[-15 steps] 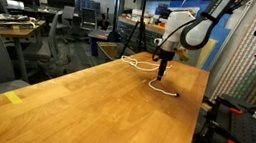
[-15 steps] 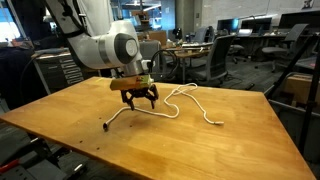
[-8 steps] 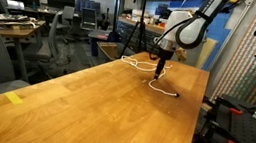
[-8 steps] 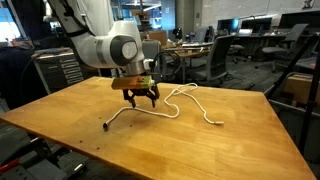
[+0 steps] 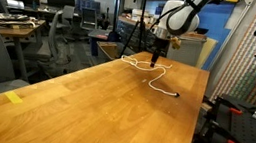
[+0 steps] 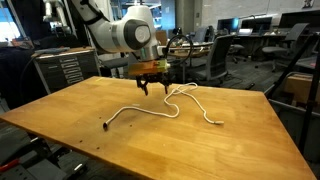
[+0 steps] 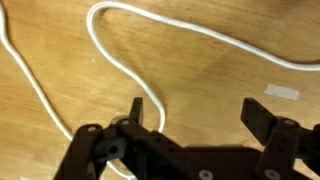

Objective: Tie a knot using the white rope

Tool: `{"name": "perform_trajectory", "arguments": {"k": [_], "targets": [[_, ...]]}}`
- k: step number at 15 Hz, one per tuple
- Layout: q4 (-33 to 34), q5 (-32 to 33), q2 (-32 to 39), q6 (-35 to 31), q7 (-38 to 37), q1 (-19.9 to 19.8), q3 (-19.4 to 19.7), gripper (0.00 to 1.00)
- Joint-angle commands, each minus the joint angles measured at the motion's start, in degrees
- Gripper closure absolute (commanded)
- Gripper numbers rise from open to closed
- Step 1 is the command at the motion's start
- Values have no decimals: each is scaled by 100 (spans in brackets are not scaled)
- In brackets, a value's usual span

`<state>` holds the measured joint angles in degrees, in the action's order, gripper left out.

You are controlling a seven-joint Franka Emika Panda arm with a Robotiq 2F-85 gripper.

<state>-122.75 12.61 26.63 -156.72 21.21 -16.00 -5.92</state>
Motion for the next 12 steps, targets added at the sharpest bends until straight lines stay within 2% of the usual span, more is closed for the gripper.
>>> {"name": "perform_trajectory", "arguments": {"k": [1,4,9,10,12], "targets": [[610,-182,265,332,233,195,238,0],[968,-303,615,400,283,190,229,0],[1561,-114,1343,258,175,324,425,0],[1657,-115,1447,295,169,341,445,15],[1796,-120,1612,329,165,374,463,34]]}}
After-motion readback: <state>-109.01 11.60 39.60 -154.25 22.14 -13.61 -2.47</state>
